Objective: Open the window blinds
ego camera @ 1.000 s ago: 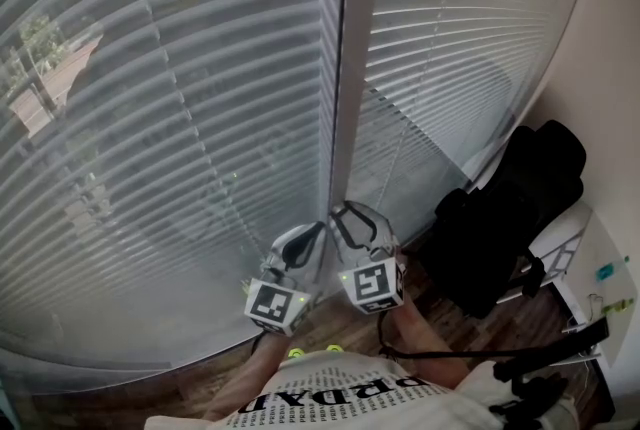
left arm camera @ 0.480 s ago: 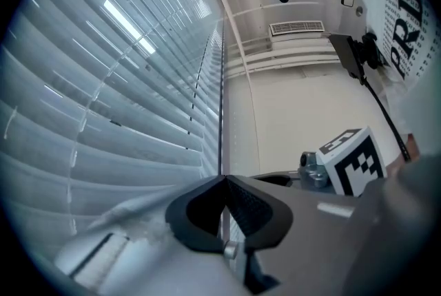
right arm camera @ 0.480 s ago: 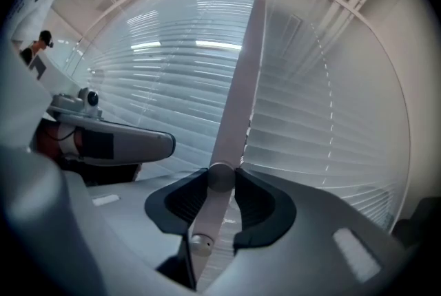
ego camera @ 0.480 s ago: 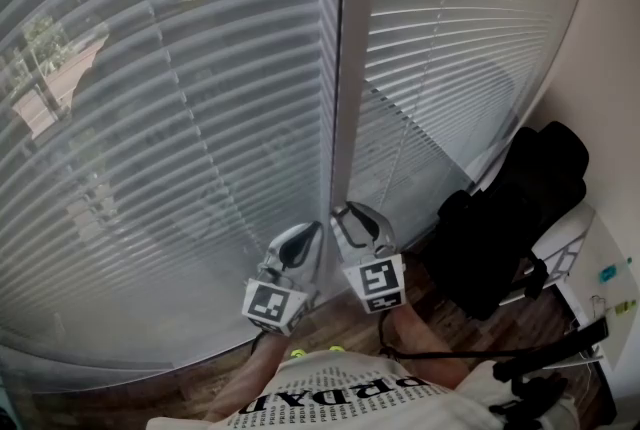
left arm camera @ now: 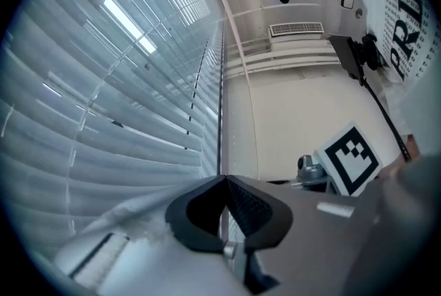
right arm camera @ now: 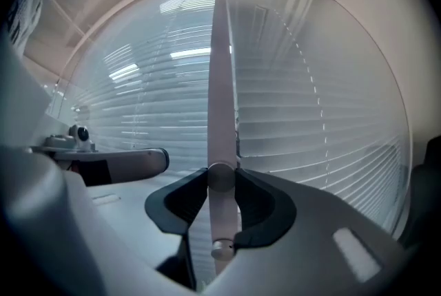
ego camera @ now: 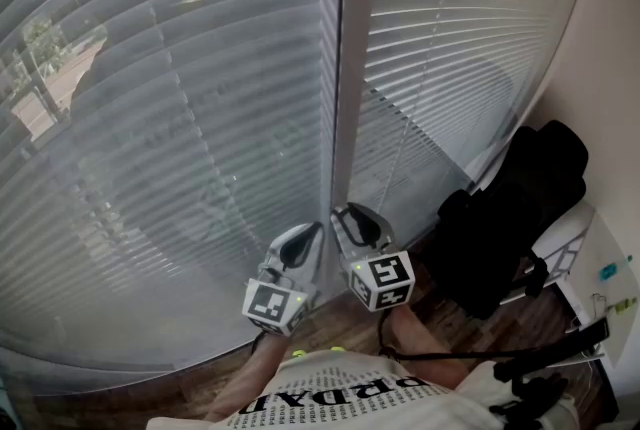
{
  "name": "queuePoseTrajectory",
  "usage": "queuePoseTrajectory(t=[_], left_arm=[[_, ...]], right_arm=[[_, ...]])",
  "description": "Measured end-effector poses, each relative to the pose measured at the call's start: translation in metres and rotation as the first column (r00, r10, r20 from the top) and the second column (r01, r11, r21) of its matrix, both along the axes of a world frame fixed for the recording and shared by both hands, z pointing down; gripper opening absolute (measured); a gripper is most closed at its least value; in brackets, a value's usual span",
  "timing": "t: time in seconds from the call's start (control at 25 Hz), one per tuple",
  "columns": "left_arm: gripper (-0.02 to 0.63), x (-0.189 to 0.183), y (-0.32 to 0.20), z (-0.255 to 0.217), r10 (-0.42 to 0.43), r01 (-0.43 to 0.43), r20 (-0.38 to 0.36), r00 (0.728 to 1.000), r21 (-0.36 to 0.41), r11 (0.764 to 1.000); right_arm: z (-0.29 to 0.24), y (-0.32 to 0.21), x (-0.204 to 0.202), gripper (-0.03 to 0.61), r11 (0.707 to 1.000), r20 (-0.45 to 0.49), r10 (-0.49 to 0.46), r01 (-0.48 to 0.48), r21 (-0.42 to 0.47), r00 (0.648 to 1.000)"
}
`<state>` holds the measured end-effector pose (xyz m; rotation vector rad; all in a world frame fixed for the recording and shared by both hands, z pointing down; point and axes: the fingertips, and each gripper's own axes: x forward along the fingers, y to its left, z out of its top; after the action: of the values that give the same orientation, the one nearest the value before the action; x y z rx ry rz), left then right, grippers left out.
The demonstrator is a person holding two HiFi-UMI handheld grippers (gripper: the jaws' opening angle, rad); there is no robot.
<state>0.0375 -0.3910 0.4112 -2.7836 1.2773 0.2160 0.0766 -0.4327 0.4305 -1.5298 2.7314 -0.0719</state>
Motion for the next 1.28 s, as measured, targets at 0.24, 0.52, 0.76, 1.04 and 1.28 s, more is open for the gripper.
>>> queuePoseTrajectory(t=[0.24, 0.52, 0.76, 1.04, 1.28], left_arm=[[-0.008, 0.0, 0.001, 0.0, 0.001, -0.001, -0.015, 1.0, -0.016, 1.0], [-0.008, -0.005, -0.001, 0.006, 0.002, -0.001, 0.019, 1.0, -0.013, 1.0], [-0.008, -0.007, 0.001, 0.0, -0.008, 0.009, 0.012, 1.0, -0.014, 1.0], [-0.008, -0.003, 0.003, -0.001, 0.009, -0.01, -0.024, 1.0, -0.01, 1.0], [-0.008, -0.003, 0.004, 0.004, 0.01, -0.011, -0.003, 1.0, -0.019, 1.0]], right_arm=[[0.002, -0.001, 0.002, 0.133, 0.997, 0.171, 0.0, 0.013, -0.075, 0.985], [0.002, -0.003, 0.003, 0.134, 0.995, 0.26, 0.003, 0.024, -0.101, 0.966], [-0.01, 0.003, 0.006, 0.161, 0.997, -0.042, 0.019, -0.016, 0.073, 0.999], [-0.009, 0.006, -0.008, 0.167, 0.967, -0.481, 0.074, 0.055, 0.249, 0.874], [-0.001, 0.002, -0.009, 0.144, 0.97, -0.522, 0.057, 0.075, 0.229, 0.851]])
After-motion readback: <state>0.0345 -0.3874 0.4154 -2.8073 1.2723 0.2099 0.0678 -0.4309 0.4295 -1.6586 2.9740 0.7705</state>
